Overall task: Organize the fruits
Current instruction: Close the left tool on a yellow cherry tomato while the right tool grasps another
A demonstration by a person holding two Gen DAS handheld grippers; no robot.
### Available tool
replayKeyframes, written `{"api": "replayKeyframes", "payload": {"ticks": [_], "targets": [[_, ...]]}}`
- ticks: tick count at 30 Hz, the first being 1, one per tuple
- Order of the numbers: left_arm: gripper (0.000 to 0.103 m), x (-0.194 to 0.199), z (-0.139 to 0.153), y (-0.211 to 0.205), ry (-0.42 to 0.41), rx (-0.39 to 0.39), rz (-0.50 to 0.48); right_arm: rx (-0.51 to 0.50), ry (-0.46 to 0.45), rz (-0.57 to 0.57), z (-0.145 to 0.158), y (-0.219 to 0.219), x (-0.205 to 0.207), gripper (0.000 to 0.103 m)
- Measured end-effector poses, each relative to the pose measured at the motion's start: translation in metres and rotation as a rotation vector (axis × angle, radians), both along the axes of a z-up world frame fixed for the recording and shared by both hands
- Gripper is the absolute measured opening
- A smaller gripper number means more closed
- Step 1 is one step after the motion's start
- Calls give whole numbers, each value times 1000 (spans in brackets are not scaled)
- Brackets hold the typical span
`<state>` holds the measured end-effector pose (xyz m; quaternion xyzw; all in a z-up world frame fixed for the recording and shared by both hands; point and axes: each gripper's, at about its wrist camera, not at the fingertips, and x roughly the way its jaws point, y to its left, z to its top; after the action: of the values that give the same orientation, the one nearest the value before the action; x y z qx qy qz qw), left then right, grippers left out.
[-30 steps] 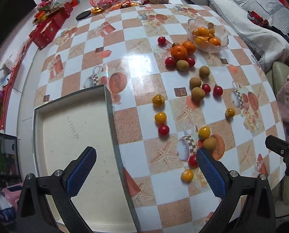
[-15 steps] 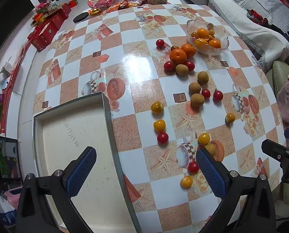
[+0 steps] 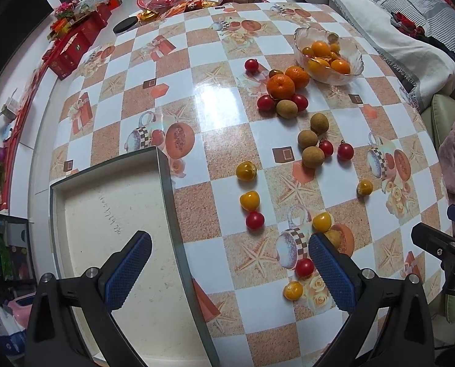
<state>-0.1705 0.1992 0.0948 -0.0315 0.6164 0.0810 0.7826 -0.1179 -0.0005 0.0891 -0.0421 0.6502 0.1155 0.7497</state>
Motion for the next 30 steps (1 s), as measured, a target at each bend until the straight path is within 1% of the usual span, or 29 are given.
{"api": "replayKeyframes", "payload": {"ticks": [14, 22, 25, 27, 28, 29, 30], "targets": [[103, 22, -15, 2, 22, 2, 6, 6, 28, 11, -19, 3, 12, 103], [103, 54, -36, 5, 8, 9, -12, 13, 43, 15, -42, 7, 26, 103], [103, 67, -48, 4, 8, 23, -32, 12, 43, 22, -51, 11, 31, 101], [95, 75, -58, 4, 21, 32, -44, 19, 52, 24, -57, 13, 34, 99], [91, 77, -61, 4, 31, 31, -48, 24, 54, 27, -59, 14, 35, 94], [91, 80, -66, 4, 43, 31, -49, 27, 59, 32, -62, 16, 36, 91], [91, 81, -70, 4, 51, 30, -45, 26, 64, 35, -65, 18, 37, 90]]}}
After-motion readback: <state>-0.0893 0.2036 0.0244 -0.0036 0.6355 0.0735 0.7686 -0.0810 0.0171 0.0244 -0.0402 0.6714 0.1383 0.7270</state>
